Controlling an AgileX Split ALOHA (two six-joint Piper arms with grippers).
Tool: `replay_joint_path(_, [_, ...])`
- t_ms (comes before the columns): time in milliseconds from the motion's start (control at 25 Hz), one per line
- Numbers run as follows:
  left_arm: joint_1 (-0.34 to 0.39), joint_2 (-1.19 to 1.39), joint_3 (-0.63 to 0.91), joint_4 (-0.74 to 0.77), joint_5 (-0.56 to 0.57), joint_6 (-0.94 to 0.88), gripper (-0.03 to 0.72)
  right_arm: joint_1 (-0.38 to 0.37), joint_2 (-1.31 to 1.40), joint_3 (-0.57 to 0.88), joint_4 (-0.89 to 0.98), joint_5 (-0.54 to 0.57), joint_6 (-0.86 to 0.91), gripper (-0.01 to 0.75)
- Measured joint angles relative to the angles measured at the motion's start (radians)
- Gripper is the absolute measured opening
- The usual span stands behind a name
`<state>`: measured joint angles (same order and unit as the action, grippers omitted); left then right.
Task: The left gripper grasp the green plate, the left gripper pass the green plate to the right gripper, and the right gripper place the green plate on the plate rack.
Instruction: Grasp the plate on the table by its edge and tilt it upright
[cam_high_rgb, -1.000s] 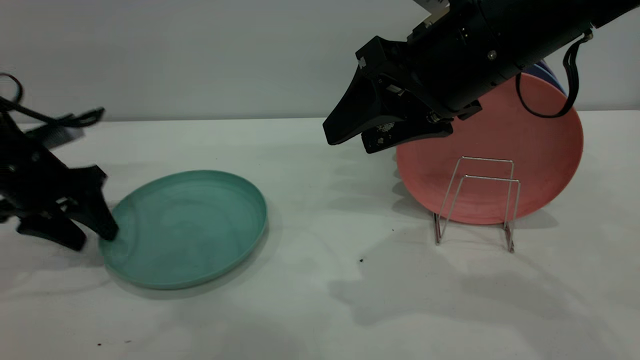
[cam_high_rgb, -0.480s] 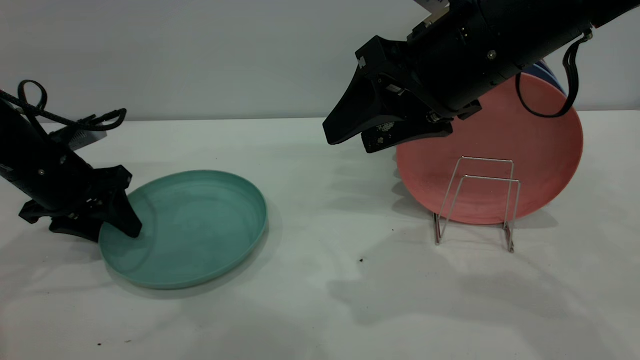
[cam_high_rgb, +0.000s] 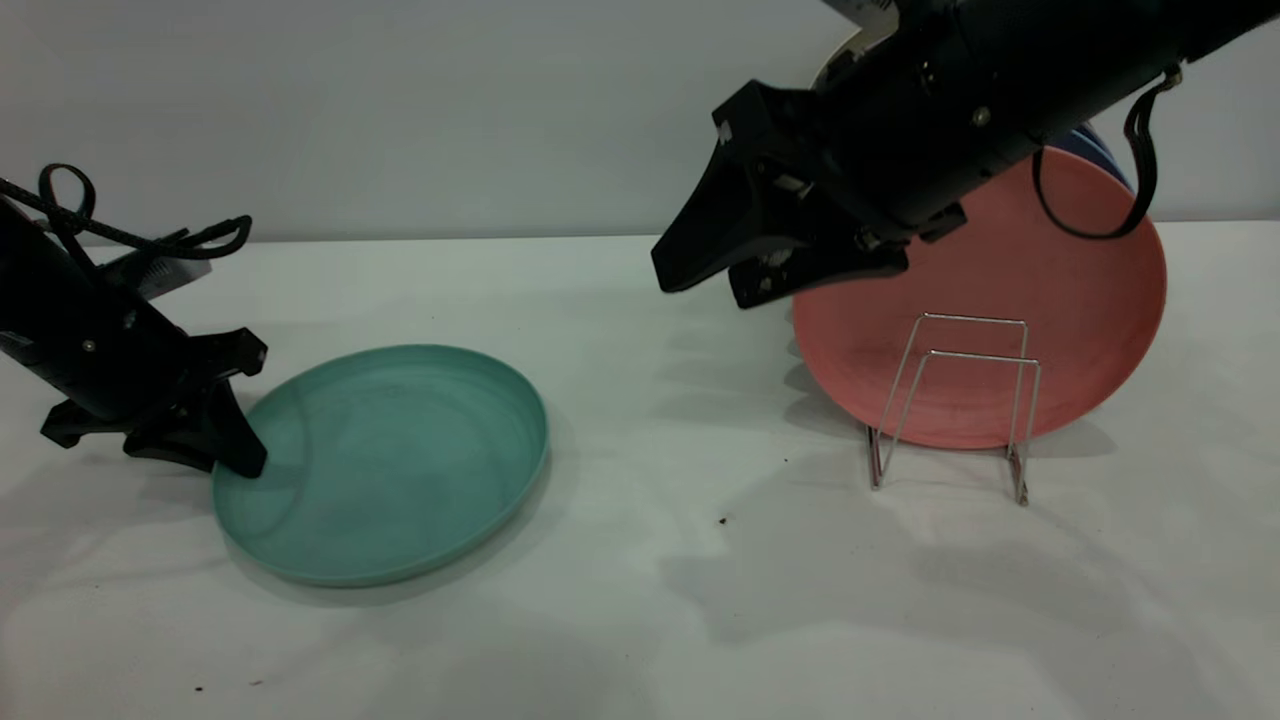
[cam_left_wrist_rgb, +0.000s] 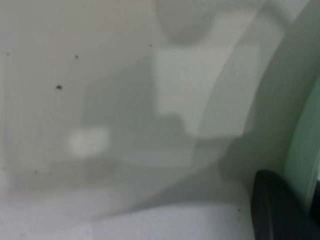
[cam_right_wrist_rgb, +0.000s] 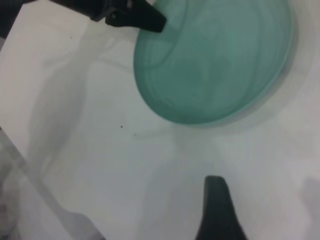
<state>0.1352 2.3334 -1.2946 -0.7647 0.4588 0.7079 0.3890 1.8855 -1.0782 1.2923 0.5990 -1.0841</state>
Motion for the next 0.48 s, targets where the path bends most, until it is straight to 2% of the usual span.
replay_joint_path(200, [0.0,-0.015,-0.004,0.002,0.058,0.063,0.026,-0.009,0.033,0.0,-0.009,0.052,0.005,0.529])
replay_joint_path(320, [0.0,-0.044,-0.019,-0.029,0.131,0.212,0.019,-0.036,0.055,-0.003,-0.011,0.066,0.005,0.529])
replay_joint_path(480, [-0.001,-0.076,-0.023,-0.183,0.254,0.456,0.017,-0.098,0.094,-0.037,-0.015,0.129,0.001,0.529])
